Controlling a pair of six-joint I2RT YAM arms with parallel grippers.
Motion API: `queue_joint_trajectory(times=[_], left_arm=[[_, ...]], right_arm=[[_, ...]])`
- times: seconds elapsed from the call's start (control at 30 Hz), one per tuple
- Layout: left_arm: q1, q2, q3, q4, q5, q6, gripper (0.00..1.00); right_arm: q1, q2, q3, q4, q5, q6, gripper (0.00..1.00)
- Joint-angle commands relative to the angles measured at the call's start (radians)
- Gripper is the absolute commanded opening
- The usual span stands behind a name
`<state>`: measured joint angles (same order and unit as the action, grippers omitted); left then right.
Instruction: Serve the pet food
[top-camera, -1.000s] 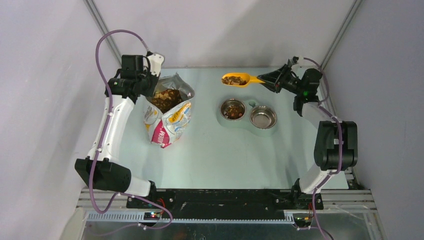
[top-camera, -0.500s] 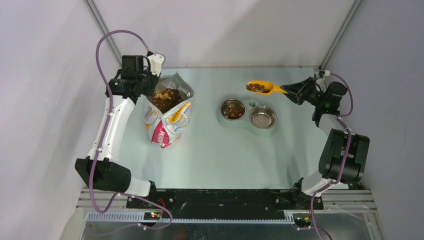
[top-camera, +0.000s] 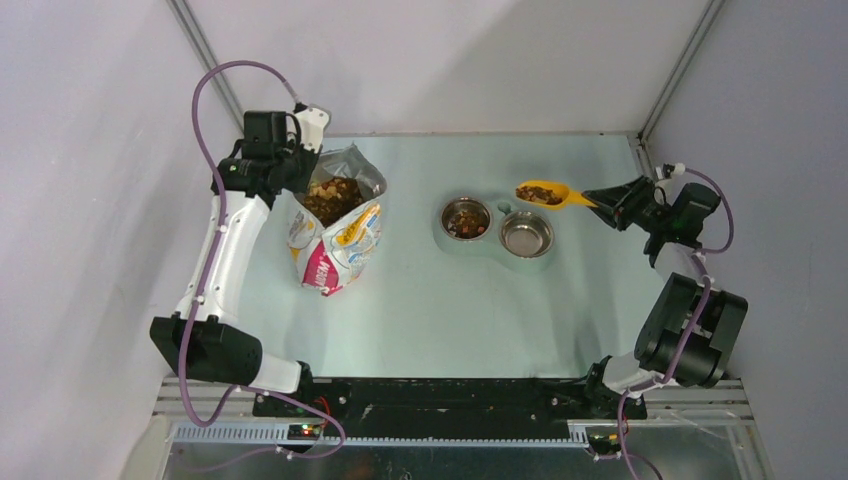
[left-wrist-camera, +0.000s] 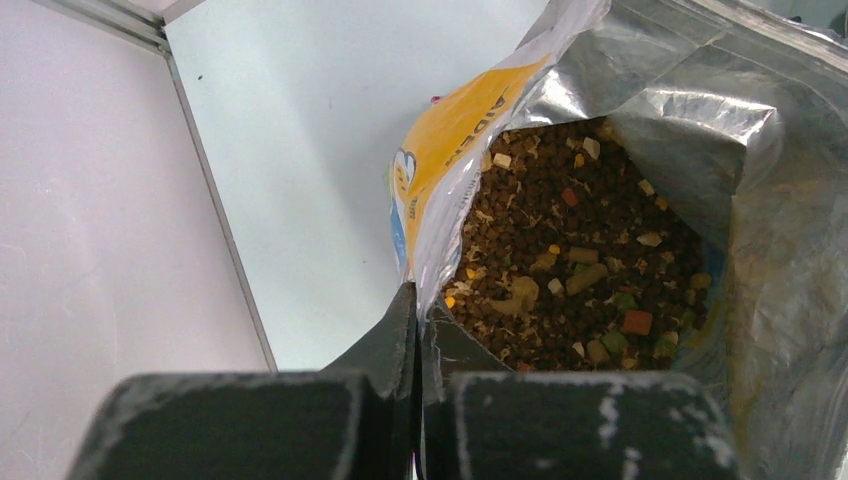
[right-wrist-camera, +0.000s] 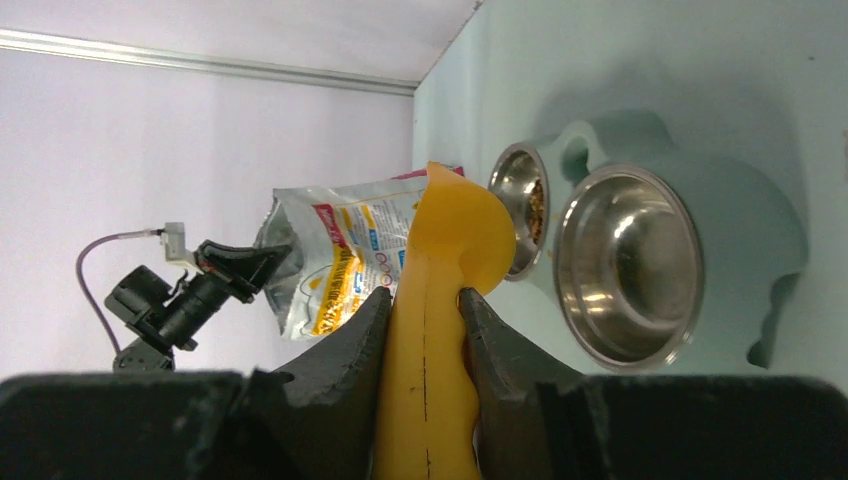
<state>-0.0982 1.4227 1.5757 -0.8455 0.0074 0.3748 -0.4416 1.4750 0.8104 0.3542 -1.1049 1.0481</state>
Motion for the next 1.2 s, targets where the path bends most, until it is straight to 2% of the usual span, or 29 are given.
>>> queue_joint_trajectory(times=[0.0, 0.3, 0.6, 0.93, 1.17], left_arm=[[0.008, -0.035, -0.013, 0.057, 0.021, 0.012, 0.0], [0.009, -0.05, -0.02, 0.053, 0.014, 0.026, 0.0], [0.011, -0.087, -0.06, 0.069, 0.01, 0.039, 0.0], [0.013, -0.131, -0.097, 0.083, 0.009, 0.056, 0.0], [0.018, -0.154, -0.099, 0.091, 0.004, 0.067, 0.0]], right_arm=[[-0.035, -0.051, -0.009, -0.107, -0.034, -0.144, 0.0], [-0.082, -0.06, -0.008, -0.386, -0.016, -0.384, 0.0], [-0.033, -0.083, 0.107, -0.696, 0.219, -0.627, 0.0], [0.127, -0.1, 0.258, -0.855, 0.445, -0.736, 0.0], [0.184, -0.08, 0.348, -0.937, 0.583, -0.823, 0.0]])
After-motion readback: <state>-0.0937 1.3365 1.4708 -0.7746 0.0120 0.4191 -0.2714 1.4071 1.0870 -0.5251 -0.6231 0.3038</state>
